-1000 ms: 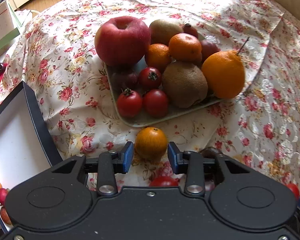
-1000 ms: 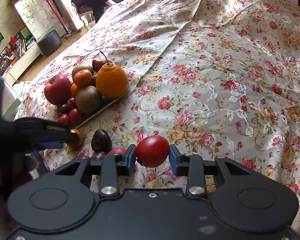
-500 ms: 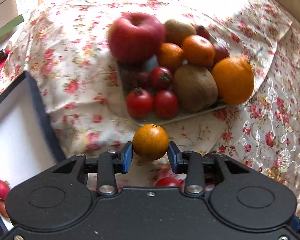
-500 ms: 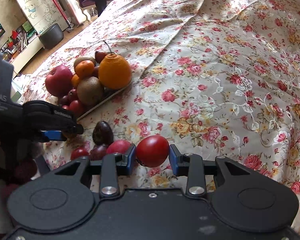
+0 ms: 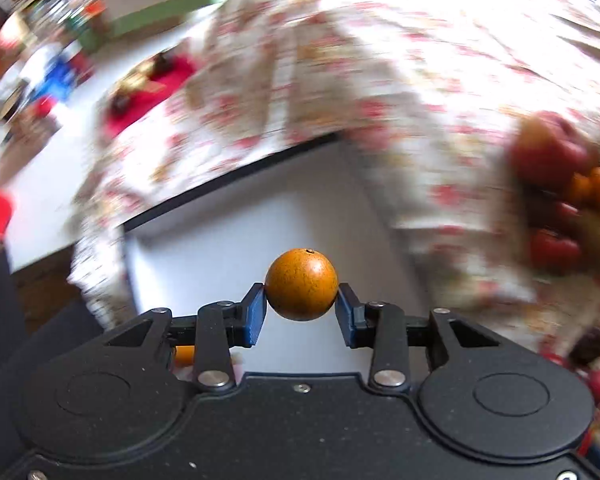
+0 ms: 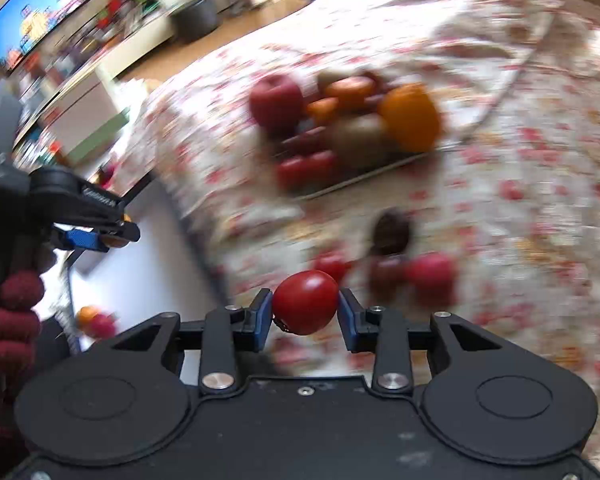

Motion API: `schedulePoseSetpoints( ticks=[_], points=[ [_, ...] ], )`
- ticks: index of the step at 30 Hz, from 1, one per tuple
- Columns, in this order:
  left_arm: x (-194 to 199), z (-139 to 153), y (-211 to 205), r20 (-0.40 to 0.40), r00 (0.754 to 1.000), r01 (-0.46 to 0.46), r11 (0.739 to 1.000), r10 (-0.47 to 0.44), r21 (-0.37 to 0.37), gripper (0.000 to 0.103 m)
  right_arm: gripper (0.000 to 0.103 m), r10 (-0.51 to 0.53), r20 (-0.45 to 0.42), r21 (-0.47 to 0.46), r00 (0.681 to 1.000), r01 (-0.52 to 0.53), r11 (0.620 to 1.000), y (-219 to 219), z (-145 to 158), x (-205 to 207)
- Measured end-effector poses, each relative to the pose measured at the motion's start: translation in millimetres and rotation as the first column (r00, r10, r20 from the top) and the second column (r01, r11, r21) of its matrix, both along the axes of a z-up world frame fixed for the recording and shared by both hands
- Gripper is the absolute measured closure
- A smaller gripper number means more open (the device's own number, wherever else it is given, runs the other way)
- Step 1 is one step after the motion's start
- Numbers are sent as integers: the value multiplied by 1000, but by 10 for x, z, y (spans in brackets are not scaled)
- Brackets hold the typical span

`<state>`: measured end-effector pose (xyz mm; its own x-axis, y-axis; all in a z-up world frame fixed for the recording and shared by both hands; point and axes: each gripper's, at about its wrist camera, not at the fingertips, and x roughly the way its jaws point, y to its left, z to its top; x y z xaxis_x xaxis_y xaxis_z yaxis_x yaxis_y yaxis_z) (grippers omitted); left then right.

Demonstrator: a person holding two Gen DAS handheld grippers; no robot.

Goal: Organize fruits
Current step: 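Release the orange tomato into the box with the left gripper while the right carries the red tomato over it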

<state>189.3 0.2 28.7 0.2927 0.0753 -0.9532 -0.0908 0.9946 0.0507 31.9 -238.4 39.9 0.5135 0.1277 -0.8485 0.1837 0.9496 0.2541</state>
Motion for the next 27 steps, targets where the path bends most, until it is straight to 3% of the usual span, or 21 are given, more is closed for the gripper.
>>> schedulePoseSetpoints(
  ticks=[6, 11, 23, 27],
  points=[
    [-1, -214, 555, -48, 989, -137, 991, 137, 9, 57, 67, 123, -97, 78, 988, -115, 990, 698, -181, 294],
    [-32, -193, 745, -30, 980, -195, 980, 194, -38, 57, 67, 118, -169, 64, 979, -108, 992, 1029, -350, 457],
    [-82, -277, 950, -63, 971, -237, 967, 232, -92, 56, 67, 74, -192, -61, 979, -87, 994, 1331, -377, 586],
    [-105, -213, 873, -17, 983, -183, 981, 183, -61, 58, 67, 99, -182, -75, 978, -115, 991, 1438, -368, 586]
  ],
)
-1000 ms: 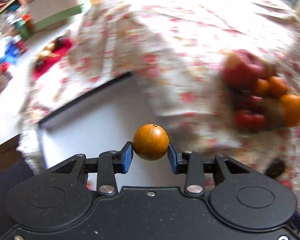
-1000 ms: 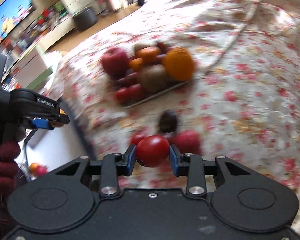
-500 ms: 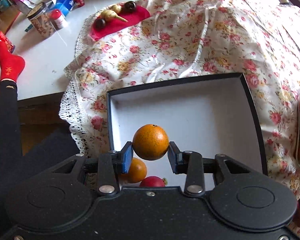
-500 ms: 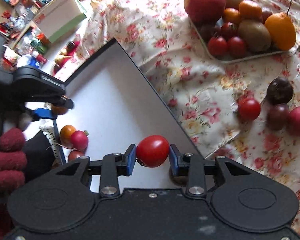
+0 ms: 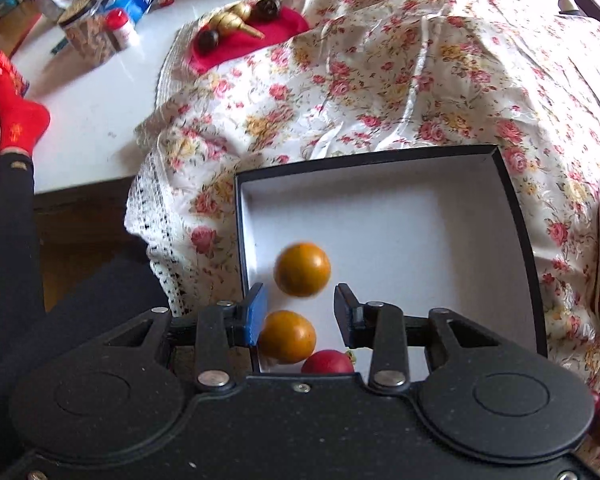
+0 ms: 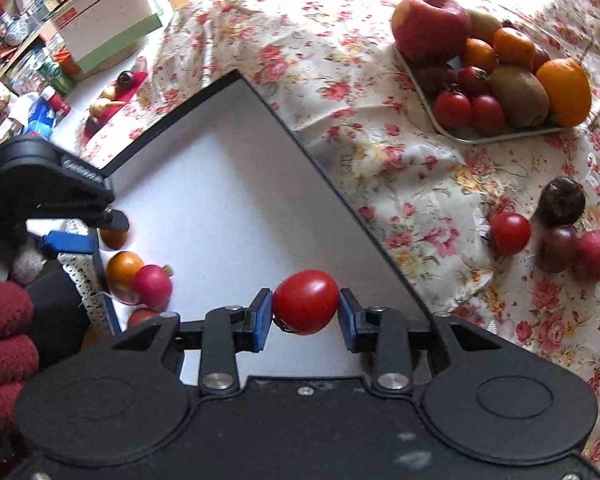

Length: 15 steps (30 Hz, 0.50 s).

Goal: Organize fruits
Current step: 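Release the orange tomato into the box with the left gripper while the right carries the red tomato over it, then open the right gripper to drop the red tomato into the box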

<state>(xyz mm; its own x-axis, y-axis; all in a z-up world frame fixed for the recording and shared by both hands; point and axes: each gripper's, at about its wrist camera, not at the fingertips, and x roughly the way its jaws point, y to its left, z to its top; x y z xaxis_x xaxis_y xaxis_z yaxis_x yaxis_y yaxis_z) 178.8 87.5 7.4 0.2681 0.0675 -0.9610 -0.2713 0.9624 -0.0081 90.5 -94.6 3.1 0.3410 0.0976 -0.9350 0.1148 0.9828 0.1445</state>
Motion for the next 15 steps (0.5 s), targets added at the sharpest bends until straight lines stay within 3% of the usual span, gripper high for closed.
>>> schedulePoseSetpoints(
  ticks=[7, 15],
  points=[
    [8, 39, -49, 16, 1000, 21, 999, -21, -42, 57, 67, 79, 39, -23, 996, -78, 997, 163, 23, -73],
    [8, 52, -67, 21, 999, 32, 997, -30, -66, 57, 65, 85, 67, -34, 994, -83, 996, 147, 9, -125]
  ],
)
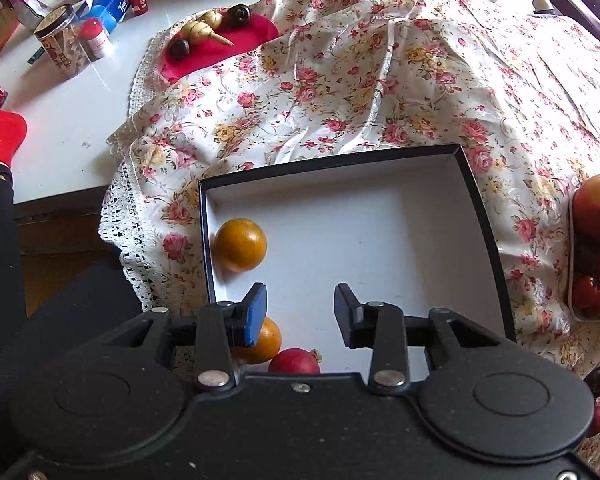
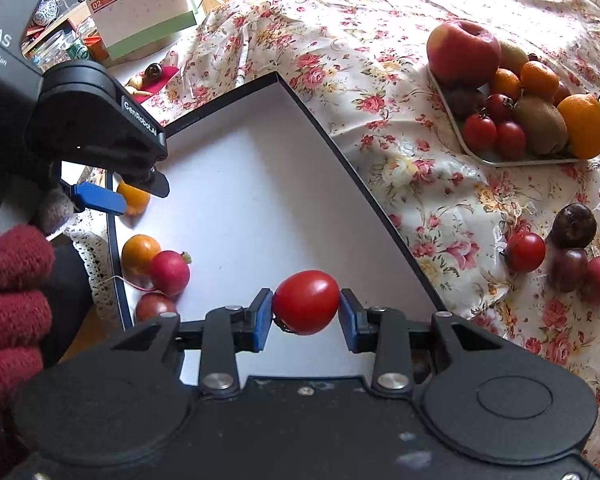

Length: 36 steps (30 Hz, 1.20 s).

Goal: Organize fruits
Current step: 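Open the right gripper to drop the red tomato into the box, then reach the left gripper to the red cherry tomato while the right moves to the pink fruit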

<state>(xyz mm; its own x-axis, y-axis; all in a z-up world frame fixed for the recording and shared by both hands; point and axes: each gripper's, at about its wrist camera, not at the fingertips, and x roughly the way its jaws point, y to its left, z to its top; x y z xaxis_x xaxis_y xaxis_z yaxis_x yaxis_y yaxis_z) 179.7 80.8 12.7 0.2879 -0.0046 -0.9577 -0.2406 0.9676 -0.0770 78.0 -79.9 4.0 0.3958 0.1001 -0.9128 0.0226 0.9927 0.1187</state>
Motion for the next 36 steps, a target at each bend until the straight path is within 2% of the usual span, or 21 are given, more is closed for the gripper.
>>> schedulePoseSetpoints(
  ticks=[9, 20, 25, 31, 36],
  points=[
    [5, -26, 14, -15, 1000, -2, 1000, 2, -7, 57, 65, -15, -9, 45, 1000, 15, 999, -70, -17, -26],
    [-53, 19, -69, -5, 999, 47, 999, -47, -16, 58, 65, -53, -29, 86, 998, 55, 995, -315, 75, -79],
    [-142, 54, -197, 15, 995, 102, 995, -102, -13, 58, 65, -91, -20, 104, 996, 93, 990, -532, 155, -116],
    [-298, -5, -446, 17, 983, 184, 982, -183, -45, 58, 65, -211, 5, 99, 978, 209, 973, -1042, 262, -212],
    [-454, -63, -729, 16, 963, 270, 962, -270, -36, 58, 65, -360, 33, 44, 932, 359, 932, -1625, 310, -384]
  ],
)
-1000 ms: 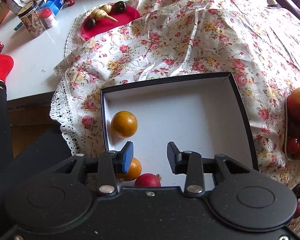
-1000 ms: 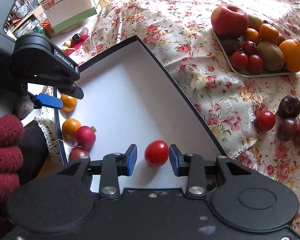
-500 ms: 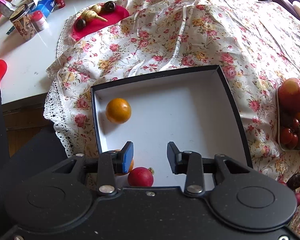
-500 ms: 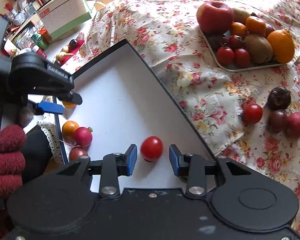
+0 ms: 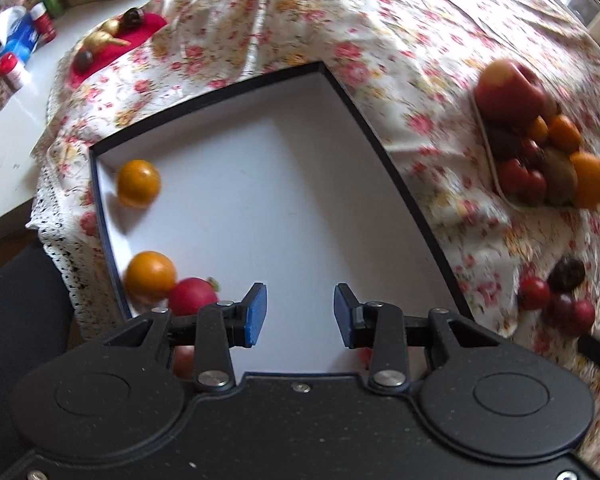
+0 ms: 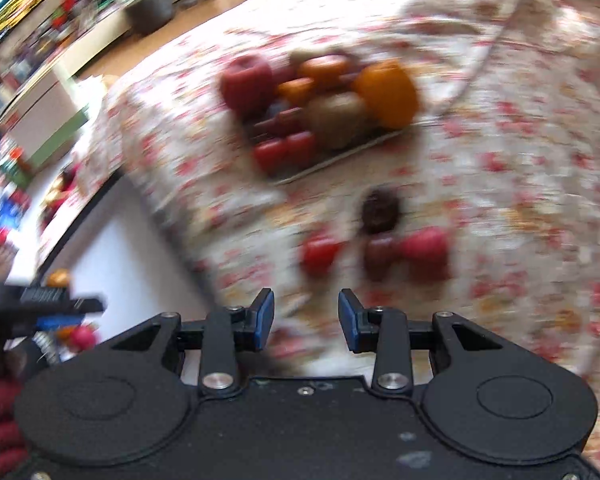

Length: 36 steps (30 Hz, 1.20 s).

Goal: Organize fruits
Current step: 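Reach the left gripper to the red cherry tomato while the right moves to the pink fruit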

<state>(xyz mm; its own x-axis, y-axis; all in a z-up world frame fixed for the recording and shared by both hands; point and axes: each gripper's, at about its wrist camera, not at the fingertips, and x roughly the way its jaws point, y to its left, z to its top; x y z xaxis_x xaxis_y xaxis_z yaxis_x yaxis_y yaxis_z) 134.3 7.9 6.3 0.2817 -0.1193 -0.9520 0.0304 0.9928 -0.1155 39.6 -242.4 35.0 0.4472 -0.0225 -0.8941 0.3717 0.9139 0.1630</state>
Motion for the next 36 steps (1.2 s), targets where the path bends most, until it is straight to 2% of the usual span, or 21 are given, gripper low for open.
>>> schedulePoseSetpoints(
  ticks=[7, 14, 21, 32, 36],
  points=[
    [-224, 80, -512, 72, 987, 141, 987, -146, 72, 58, 65, -162, -11, 20, 987, 162, 987, -688, -79, -218],
    [-411, 158, -1021, 103, 954, 273, 958, -281, 87, 58, 65, -182, -14, 77, 983, 182, 980, -917, -152, -226],
    [-420, 164, -1346, 102, 938, 322, 942, -331, 99, 58, 65, -135, -16, 80, 991, 135, 988, -843, -243, -107],
    [-312, 110, -1601, 79, 934, 345, 937, -349, 61, 58, 60, -120, -61, 91, 991, 125, 988, -798, -555, 154],
    [-273, 47, -1697, 72, 930, 357, 933, -359, 48, 58, 61, -122, -26, 85, 992, 124, 989, -822, -479, 92]
  ],
)
